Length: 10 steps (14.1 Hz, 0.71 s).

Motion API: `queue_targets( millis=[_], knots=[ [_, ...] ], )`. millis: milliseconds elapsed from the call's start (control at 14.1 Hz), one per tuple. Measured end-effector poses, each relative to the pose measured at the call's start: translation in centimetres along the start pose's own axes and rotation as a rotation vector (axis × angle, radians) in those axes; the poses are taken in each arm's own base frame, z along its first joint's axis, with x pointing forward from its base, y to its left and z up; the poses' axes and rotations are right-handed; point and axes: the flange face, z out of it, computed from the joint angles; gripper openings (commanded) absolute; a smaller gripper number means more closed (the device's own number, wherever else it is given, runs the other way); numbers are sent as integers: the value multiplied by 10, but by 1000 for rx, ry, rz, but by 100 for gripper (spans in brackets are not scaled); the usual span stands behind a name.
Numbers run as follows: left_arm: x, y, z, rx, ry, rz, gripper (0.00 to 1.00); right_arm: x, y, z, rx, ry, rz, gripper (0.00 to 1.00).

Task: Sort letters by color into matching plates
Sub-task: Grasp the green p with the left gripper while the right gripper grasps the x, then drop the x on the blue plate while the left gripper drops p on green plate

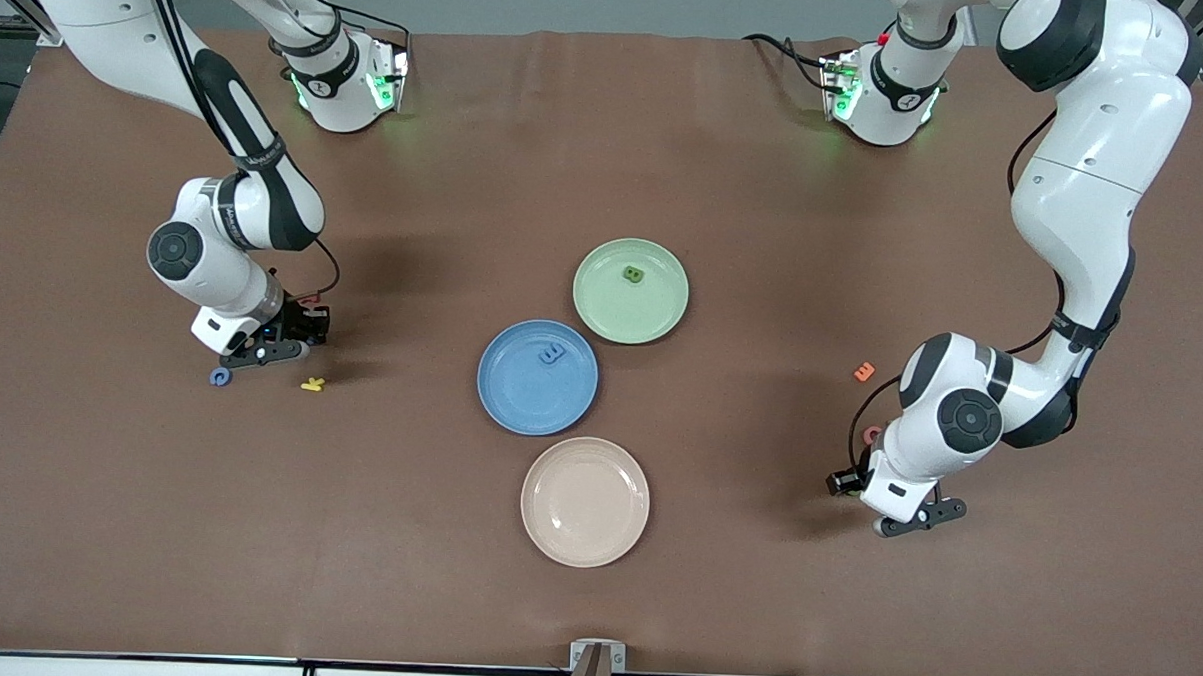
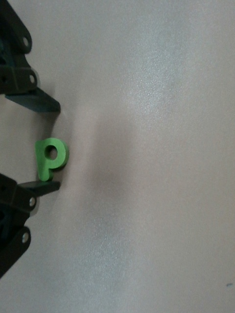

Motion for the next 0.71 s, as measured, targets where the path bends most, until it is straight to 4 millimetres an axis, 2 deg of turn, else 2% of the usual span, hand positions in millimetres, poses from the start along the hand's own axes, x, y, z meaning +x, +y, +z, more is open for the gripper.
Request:
queue_targets(
  millis=[141,212,354,566,707],
  knots=[
    [1,0,-1,-2,3,-1,33,15,-25,-14,0,8,23,8],
    [1,2,-3,-4,5,0,23,23,-45,-22,0,-10,47,8],
    [2,3,-4,-4,6,1,10,40,-93,-42,-6,-69,108,8],
    [2,2,-4,-4,7,0,6,65,-177,-85,-31,-101,217,8],
    [3,2,-5,-6,10,-1,6,70,-241,-106,-41,-86,293,8]
  ],
)
